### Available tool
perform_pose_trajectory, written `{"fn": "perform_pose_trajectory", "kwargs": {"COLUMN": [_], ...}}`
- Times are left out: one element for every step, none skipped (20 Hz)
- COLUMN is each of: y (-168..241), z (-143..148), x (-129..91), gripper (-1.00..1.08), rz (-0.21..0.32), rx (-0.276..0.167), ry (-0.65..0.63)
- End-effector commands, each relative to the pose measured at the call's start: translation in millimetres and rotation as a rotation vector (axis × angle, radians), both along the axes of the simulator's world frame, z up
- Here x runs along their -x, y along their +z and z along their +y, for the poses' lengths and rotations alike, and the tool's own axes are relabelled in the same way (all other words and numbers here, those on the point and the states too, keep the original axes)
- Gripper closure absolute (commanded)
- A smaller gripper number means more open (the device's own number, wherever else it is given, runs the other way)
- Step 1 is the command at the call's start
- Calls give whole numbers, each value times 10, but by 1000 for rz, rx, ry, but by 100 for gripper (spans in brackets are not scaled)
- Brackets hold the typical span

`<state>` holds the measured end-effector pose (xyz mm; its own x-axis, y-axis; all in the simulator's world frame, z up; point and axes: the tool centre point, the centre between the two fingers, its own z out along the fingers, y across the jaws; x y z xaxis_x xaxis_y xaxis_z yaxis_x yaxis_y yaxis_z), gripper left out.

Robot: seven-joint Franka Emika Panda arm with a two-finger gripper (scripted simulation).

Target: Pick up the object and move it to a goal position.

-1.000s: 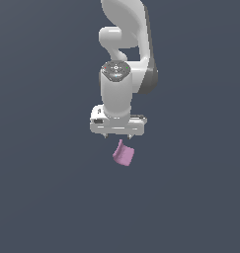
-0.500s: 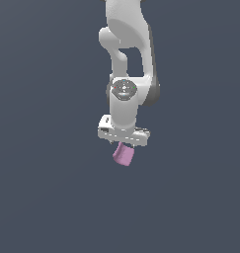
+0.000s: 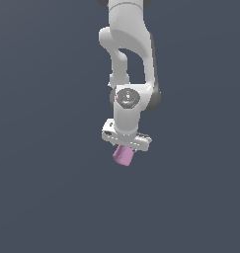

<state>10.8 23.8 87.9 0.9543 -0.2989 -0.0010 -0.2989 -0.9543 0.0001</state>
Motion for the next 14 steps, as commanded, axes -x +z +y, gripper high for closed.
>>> {"fn": "perform_pose_trajectory", "kwargs": {"y": [-15,-8,-12,-23,-43,-70,-105,-146,-196,-253,-312,-365,-410,-447], "z": [4,3,3,4,5,2,4,2,5,3,3,5,4,6], "x": [-3,0,0,0,1,1,2,3,5,7,9,10,11,11], "gripper": [-92,-92,-92,-92,-92,-92,-92,-92,-92,-92,-92,-92,-92,-92], "rz": [-1,0,0,0,0,0,0,0,0,0,-1,-1,-1,-1], "rx": [0,0,0,0,0,0,0,0,0,0,0,0,0,0], "ry": [-7,-2,-2,-2,-2,-3,-3,-4,-4,-4,-5,-5,-6,-6]}}
